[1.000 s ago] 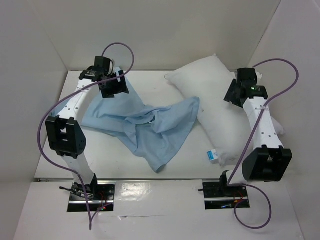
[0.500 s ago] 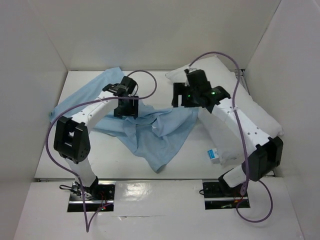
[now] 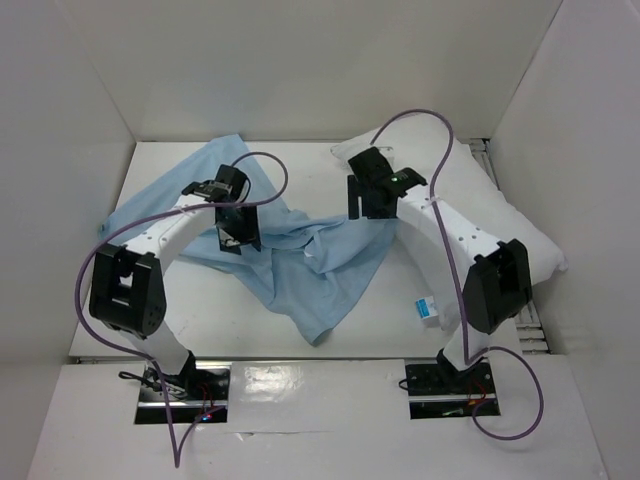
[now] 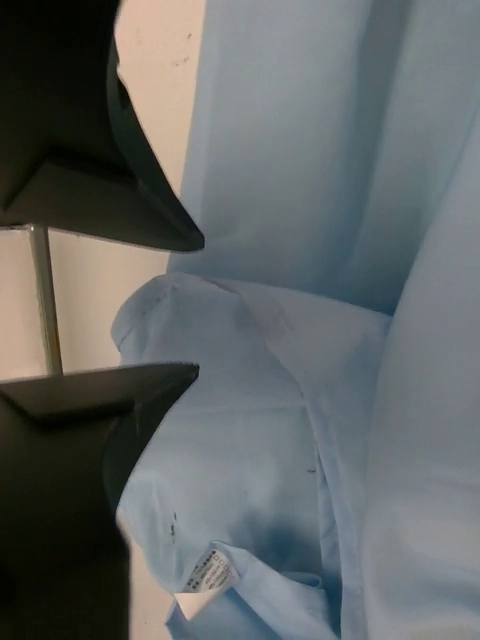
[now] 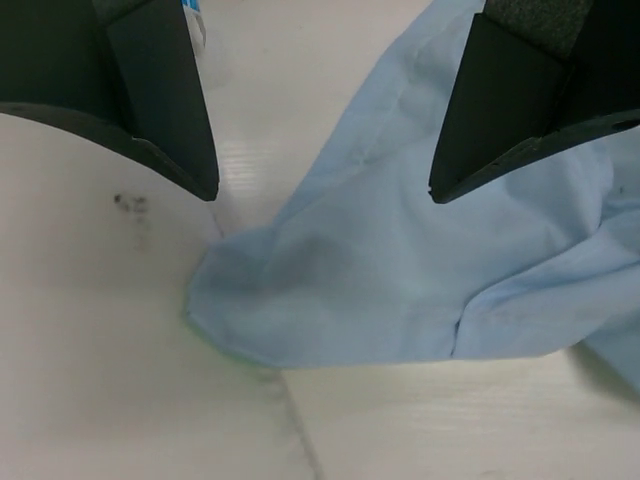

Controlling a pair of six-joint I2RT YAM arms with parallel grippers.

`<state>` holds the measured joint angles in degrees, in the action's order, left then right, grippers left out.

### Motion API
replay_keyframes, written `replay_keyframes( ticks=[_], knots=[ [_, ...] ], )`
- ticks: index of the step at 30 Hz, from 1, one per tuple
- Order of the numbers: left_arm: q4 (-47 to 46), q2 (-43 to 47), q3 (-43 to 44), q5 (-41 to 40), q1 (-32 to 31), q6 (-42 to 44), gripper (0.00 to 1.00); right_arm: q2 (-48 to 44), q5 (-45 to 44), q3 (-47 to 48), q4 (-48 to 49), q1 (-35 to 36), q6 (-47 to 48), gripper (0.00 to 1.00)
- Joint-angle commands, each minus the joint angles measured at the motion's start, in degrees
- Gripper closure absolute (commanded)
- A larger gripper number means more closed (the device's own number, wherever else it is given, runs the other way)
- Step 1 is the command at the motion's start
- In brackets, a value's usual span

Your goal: Put the pillow into the pillowcase

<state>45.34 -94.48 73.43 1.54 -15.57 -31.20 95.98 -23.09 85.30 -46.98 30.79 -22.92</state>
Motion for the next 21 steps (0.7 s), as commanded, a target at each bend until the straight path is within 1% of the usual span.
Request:
replay_keyframes(
  ticks=[1, 2, 3, 4, 5, 6, 7, 8, 10, 14, 18, 20, 21],
  knots=[
    [-2.72, -1.32, -0.56, 3.12, 0.02, -1.31, 0.42, 4.63, -0.91, 0.84, 4.42, -3.7, 1.29, 0.07],
    [-2.72, -1.32, -0.57, 3.12, 0.71, -1.32, 0.49, 5.87, 1.01, 0.84, 5.23, -4.32, 1.3, 0.13],
    [-2.72, -1.32, -0.57, 3.12, 0.72, -1.32, 0.68, 7.19, 1.73, 0.84, 5.84, -4.85, 1.3, 0.22],
    [-2.72, -1.32, -1.18, 3.99, 1.5, -1.32, 0.83, 9.29, 2.26, 1.36, 7.5, -5.55, 1.99, 0.31],
    [-2.72, -1.32, -1.18, 4.61, 2.38, -1.32, 0.96, 10.18, 2.87, 2.32, 7.52, -5.56, 2.0, 0.64],
    [-2.72, -0.63, -1.18, 4.61, 2.39, -0.54, 1.0, 10.88, 2.88, 3.11, 8.21, -6.26, 2.0, 0.8],
    [-2.72, 0.34, -1.18, 5.22, 3.17, 0.17, 1.0, 11.41, 2.88, 5.3, 8.22, -6.26, 2.0, 0.93],
    [-1.15, 0.95, -1.18, 5.23, 3.88, 0.18, 1.0, 11.42, 0.96, 6.54, 7.53, -6.79, 2.0, 1.0],
    [0.0, 3.84, -1.18, 4.7, 4.49, 1.66, 1.0, 10.72, -0.19, 8.3, 7.52, -6.79, 2.53, 1.0],
    [1.59, 9.55, -1.89, 4.17, 5.2, 2.99, 1.0, 4.49, -0.12, 9.63, 9.1, -8.11, 3.58, 1.0],
    [1.59, 10.8, -2.41, 6.19, 5.2, 3.52, 1.0, 3.24, 0.68, 10.15, 12.6, -9.6, 3.58, 1.0],
    [1.59, 10.8, -1.89, 6.72, 4.68, 3.52, 1.0, 3.94, -0.72, 10.15, 14.02, -10.74, 2.88, 1.0],
    [1.59, 10.8, -1.28, 6.72, 3.8, 3.52, 1.0, 3.95, -1.25, 8.59, 16.98, -10.75, 2.88, 1.0]
  ],
)
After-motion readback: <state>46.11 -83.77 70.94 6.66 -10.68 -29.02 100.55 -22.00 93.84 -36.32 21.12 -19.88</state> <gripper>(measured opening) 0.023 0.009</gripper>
